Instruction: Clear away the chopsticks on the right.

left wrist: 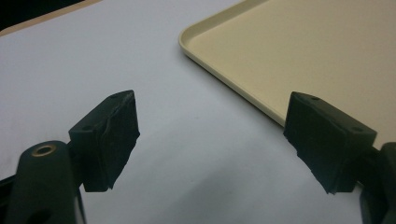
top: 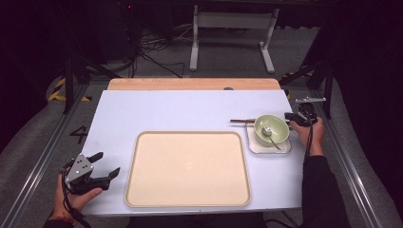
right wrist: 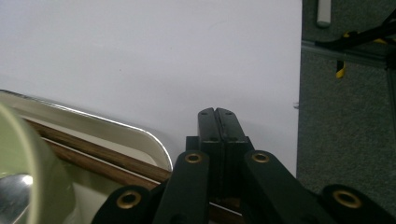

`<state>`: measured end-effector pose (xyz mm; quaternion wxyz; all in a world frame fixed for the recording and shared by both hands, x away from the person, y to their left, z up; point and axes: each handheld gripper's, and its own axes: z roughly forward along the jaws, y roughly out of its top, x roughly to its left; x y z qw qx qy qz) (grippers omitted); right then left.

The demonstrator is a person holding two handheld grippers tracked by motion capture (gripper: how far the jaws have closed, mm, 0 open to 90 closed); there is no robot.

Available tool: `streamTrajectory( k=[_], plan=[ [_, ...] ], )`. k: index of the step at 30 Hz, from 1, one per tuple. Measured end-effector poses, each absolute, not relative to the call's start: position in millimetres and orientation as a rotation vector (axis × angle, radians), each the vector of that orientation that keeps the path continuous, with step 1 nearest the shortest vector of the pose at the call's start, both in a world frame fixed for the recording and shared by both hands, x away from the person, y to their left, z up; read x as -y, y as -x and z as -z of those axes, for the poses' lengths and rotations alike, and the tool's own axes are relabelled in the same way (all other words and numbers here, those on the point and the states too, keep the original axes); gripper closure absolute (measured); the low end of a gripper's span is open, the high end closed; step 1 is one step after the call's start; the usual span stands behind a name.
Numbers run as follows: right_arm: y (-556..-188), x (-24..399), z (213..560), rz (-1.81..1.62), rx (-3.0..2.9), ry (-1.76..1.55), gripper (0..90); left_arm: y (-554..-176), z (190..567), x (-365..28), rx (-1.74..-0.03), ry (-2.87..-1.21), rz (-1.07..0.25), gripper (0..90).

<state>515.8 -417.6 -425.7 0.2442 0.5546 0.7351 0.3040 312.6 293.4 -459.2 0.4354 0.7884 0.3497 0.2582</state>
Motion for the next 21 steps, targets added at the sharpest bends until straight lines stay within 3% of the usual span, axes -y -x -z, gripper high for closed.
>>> streamTrajectory(
  k=[21],
  plan=[
    [-520.5, 413.4, 434.2, -0.821, -2.131, -1.562, 90.0, -311.9, 461.0, -290.3, -0.867, -1.995, -0.638, 19.0]
  ],
)
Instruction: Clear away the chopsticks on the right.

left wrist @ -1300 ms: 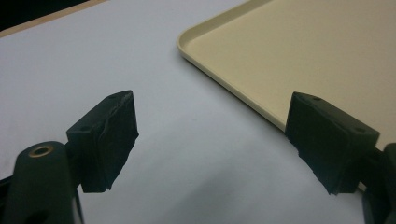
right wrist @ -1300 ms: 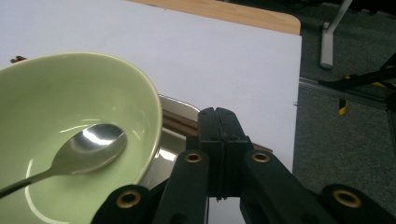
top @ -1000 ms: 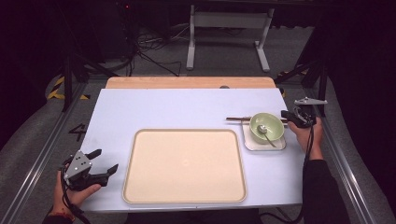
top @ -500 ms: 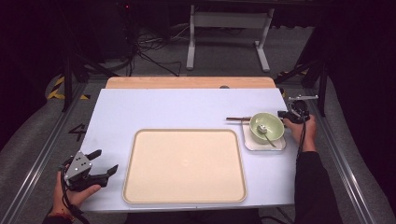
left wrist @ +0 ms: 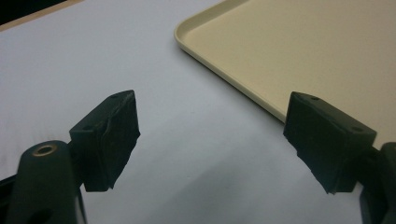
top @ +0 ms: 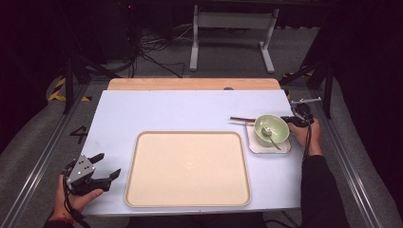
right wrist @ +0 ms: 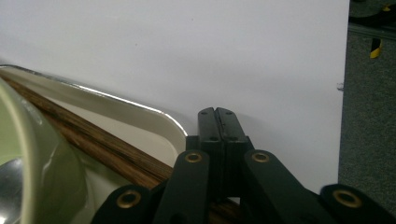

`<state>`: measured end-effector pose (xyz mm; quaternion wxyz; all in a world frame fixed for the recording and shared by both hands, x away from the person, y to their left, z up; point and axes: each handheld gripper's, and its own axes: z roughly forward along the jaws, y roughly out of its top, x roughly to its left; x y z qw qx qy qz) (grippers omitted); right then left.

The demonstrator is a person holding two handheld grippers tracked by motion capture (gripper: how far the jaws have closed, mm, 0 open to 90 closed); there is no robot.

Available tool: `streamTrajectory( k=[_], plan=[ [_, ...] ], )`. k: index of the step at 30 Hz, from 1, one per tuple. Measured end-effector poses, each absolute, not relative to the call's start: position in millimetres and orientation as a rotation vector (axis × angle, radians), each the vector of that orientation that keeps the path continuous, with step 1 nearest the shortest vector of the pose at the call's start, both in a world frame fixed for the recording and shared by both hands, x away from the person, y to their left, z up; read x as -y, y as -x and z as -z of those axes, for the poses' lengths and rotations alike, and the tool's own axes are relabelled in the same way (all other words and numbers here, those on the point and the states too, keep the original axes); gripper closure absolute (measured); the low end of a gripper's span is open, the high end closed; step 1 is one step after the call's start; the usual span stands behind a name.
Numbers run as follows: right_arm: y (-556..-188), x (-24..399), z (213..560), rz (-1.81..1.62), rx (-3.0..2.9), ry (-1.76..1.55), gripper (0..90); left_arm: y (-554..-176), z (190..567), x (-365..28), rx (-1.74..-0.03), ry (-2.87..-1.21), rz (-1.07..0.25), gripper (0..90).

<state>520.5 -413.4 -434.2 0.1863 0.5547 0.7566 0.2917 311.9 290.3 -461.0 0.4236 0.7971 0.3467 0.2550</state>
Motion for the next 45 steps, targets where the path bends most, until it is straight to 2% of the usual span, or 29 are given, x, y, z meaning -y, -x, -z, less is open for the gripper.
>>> streamTrajectory(
  k=[32, 45],
  plan=[
    [-491.9, 426.3, 436.1, -0.844, -2.176, -1.547, 90.0, -312.2, 460.2, -288.7, -0.870, -2.000, -0.637, 19.1],
    [-477.1, 437.2, 440.8, -0.956, -2.165, -1.546, 88.8, -311.7, 460.2, -289.6, -0.869, -1.995, -0.642, 19.2]
  ],
)
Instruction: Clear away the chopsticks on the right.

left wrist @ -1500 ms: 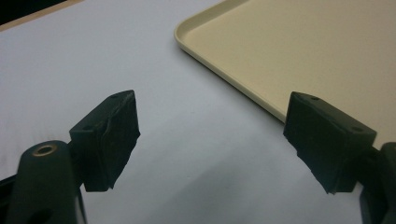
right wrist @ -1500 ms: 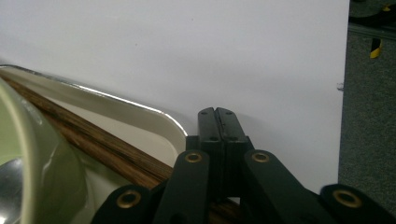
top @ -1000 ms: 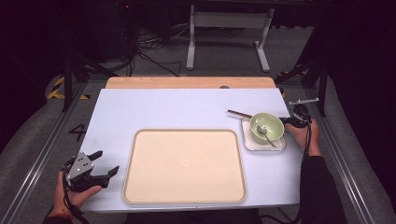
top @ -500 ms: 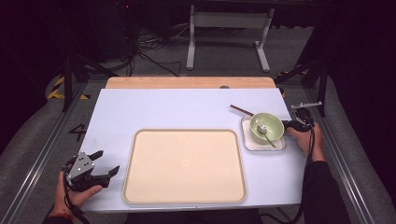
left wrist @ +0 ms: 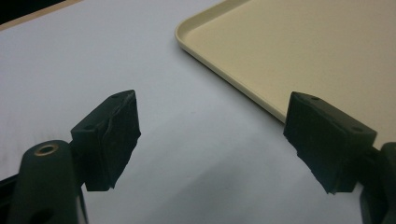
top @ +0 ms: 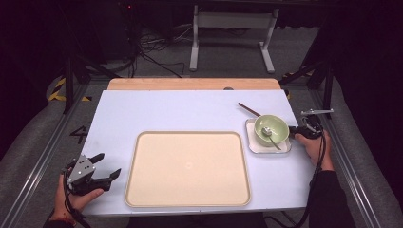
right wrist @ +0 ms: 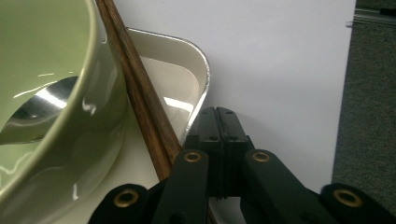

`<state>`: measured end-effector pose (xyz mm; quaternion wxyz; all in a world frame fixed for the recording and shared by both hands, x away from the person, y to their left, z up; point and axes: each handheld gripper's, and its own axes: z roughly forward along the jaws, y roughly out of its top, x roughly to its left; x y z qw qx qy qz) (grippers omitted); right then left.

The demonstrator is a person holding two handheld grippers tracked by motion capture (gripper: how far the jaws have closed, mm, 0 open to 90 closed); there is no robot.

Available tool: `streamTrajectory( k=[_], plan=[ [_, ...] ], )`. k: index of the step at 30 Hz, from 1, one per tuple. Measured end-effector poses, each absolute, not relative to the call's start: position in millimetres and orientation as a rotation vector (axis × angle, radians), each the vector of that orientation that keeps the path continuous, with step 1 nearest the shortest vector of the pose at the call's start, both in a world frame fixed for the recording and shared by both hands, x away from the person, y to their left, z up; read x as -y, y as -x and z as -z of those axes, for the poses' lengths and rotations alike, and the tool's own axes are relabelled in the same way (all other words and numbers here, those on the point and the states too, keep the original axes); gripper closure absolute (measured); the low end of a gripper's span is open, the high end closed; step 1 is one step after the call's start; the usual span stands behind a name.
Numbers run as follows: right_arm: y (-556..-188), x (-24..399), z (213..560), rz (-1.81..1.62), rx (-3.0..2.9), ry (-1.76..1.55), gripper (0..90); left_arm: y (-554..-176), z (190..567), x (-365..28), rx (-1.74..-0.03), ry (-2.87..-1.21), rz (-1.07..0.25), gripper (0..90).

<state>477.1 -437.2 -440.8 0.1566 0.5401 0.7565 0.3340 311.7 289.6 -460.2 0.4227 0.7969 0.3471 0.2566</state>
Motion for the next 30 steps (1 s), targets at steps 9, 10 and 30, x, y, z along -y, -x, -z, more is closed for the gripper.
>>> streamTrajectory(
  k=[9, 10, 30],
  plan=[
    [-462.2, 448.7, 427.9, -1.046, -2.100, -1.488, 81.7, -310.1, 459.5, -289.9, -0.875, -1.992, -0.649, 19.2],
    [-460.3, 449.2, 426.1, -1.055, -2.098, -1.482, 80.9, -310.2, 459.5, -290.0, -0.872, -1.993, -0.650, 19.2],
    [-456.5, 443.3, 424.7, -1.090, -2.191, -1.426, 74.8, -310.7, 460.6, -289.8, -0.866, -1.997, -0.640, 19.1]
  ],
)
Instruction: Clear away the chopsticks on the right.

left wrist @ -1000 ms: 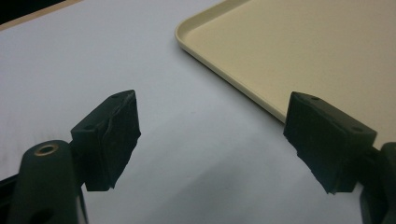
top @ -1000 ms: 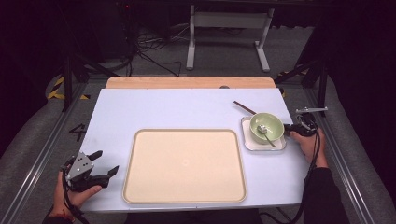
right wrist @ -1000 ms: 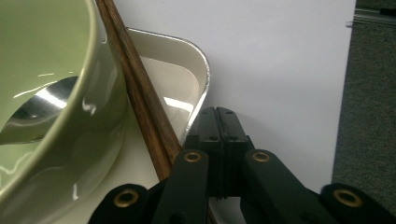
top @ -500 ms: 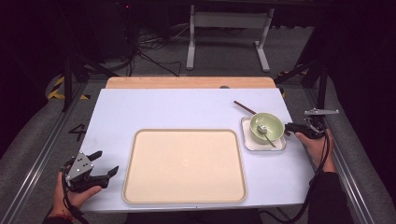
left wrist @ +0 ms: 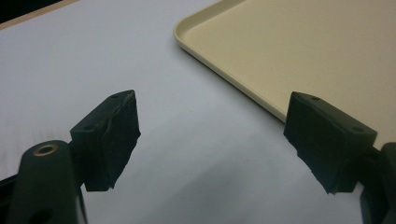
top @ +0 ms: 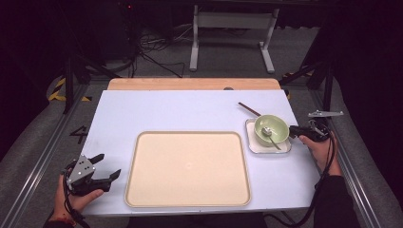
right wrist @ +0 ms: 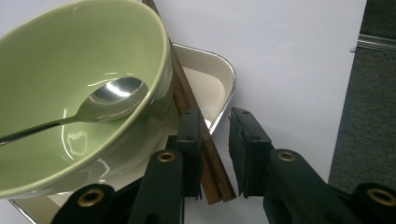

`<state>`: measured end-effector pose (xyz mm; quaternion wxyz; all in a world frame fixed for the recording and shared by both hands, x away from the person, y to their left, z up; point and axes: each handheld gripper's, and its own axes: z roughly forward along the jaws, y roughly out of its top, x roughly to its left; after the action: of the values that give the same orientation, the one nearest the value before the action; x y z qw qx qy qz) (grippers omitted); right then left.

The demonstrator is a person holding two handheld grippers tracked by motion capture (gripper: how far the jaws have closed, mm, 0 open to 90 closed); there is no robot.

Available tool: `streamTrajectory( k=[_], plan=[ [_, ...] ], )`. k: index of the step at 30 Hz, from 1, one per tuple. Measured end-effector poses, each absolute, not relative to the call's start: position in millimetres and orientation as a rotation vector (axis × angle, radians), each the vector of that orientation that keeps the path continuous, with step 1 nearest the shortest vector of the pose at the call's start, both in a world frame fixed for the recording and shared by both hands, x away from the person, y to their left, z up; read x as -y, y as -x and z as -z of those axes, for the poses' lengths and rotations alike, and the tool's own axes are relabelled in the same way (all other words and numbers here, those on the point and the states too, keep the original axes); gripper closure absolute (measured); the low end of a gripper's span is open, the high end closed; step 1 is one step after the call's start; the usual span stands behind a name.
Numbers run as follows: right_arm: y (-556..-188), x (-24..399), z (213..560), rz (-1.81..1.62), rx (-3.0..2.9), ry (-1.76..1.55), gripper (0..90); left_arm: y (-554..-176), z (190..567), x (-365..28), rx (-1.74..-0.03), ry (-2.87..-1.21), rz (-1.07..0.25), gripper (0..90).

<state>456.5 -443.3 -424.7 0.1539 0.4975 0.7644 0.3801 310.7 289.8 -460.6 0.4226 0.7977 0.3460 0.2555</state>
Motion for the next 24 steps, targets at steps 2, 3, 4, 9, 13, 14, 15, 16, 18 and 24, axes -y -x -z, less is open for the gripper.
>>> streamTrajectory(
  k=[2, 3, 4, 9, 13, 14, 15, 16, 18, 24],
  plan=[
    [-456.6, 444.7, 425.7, -1.107, -2.184, -1.437, 74.9, -310.9, 460.9, -289.5, -0.866, -2.000, -0.636, 19.1],
    [-456.8, 445.8, 426.2, -1.119, -2.185, -1.438, 74.9, -311.1, 461.1, -289.3, -0.866, -1.998, -0.634, 19.1],
    [-456.8, 445.8, 426.2, -1.119, -2.185, -1.438, 74.9, -311.1, 461.1, -289.3, -0.866, -1.998, -0.634, 19.1],
    [-457.6, 449.2, 428.5, -1.156, -2.169, -1.463, 75.3, -311.8, 461.0, -289.7, -0.867, -2.001, -0.635, 19.1],
    [-458.2, 450.2, 429.6, -1.181, -2.171, -1.471, 75.6, -312.2, 461.2, -289.2, -0.867, -2.004, -0.635, 19.0],
    [-458.1, 450.1, 429.6, -1.181, -2.170, -1.475, 75.6, -312.1, 461.0, -289.3, -0.867, -2.004, -0.635, 19.0],
    [-458.2, 450.0, 429.4, -1.175, -2.169, -1.472, 75.5, -312.3, 461.2, -289.3, -0.866, -1.999, -0.634, 19.0],
    [-458.2, 449.7, 429.1, -1.171, -2.169, -1.472, 75.4, -312.3, 461.2, -289.3, -0.866, -1.999, -0.634, 19.0],
    [-458.3, 449.3, 428.7, -1.159, -2.163, -1.476, 75.1, -312.4, 461.3, -289.6, -0.868, -2.000, -0.633, 19.0],
    [-457.9, 450.3, 428.2, -1.167, -2.140, -1.487, 74.3, -311.5, 460.4, -290.0, -0.871, -1.992, -0.633, 19.0]
  ],
)
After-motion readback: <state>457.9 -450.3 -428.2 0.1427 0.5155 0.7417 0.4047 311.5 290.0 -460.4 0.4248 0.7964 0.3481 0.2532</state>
